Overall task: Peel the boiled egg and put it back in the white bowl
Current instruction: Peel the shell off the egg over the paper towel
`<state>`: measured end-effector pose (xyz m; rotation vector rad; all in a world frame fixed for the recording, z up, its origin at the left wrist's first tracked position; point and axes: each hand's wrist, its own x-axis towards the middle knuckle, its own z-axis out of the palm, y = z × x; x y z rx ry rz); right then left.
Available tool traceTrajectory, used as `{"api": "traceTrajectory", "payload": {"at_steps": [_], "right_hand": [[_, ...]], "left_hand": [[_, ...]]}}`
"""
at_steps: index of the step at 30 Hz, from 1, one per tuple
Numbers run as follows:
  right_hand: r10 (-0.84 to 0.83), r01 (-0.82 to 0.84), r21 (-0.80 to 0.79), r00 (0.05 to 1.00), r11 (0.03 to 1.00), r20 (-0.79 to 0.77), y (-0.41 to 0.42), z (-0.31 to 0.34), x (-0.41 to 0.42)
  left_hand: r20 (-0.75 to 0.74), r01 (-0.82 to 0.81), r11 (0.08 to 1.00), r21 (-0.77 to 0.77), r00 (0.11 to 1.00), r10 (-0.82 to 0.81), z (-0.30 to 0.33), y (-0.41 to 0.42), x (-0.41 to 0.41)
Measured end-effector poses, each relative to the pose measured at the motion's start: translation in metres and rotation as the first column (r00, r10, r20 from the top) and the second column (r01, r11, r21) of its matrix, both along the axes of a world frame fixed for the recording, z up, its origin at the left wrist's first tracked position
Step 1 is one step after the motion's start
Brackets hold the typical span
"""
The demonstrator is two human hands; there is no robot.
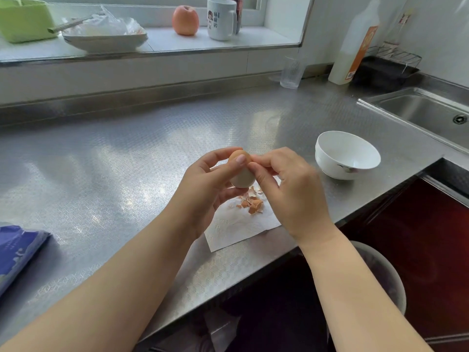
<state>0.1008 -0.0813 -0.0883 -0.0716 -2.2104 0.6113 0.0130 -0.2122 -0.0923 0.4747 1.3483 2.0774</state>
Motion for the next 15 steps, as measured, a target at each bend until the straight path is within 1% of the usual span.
{"api": "traceTrajectory", "payload": {"at_steps": [2, 4, 6, 8, 10, 13, 15], "right_hand": [[-0.024, 0.027, 0.103, 0.999, 0.994, -0.026, 0.0, -0.001, 0.001], [-0.044, 0.054, 0.173, 0.997, 0.983, -0.062, 0.0, -0.003, 0.001], [-0.052, 0.073, 0.209, 0.993, 0.975, -0.104, 0.0, -0.005, 0.001], [-0.051, 0.077, 0.206, 0.991, 0.975, -0.128, 0.001, -0.006, -0.001], [-0.05, 0.069, 0.148, 0.991, 0.987, -0.127, 0.001, -0.007, -0.002], [-0.066, 0.064, -0.023, 0.993, 0.998, -0.093, 0.0, -0.009, -0.003], [-0.086, 0.077, -0.141, 0.994, 0.987, -0.06, 0.001, -0.012, -0.003]], "left_hand": [[0.002, 0.005, 1.0, -0.004, 1.0, -0.005, 0.0, 0.0, 0.0], [0.005, 0.004, 1.0, -0.009, 1.0, -0.004, 0.0, 0.0, 0.0], [0.005, 0.003, 1.0, -0.015, 1.0, -0.003, 0.0, 0.0, 0.0], [0.011, 0.007, 1.0, -0.017, 1.0, -0.007, 0.0, 0.0, 0.0], [0.018, 0.013, 1.0, -0.02, 1.0, -0.013, 0.0, 0.0, 0.0], [0.023, 0.018, 1.0, -0.016, 1.0, -0.017, 0.001, 0.001, 0.0], [0.037, 0.016, 1.0, 0.002, 0.999, -0.016, 0.001, 0.0, -0.001]]}}
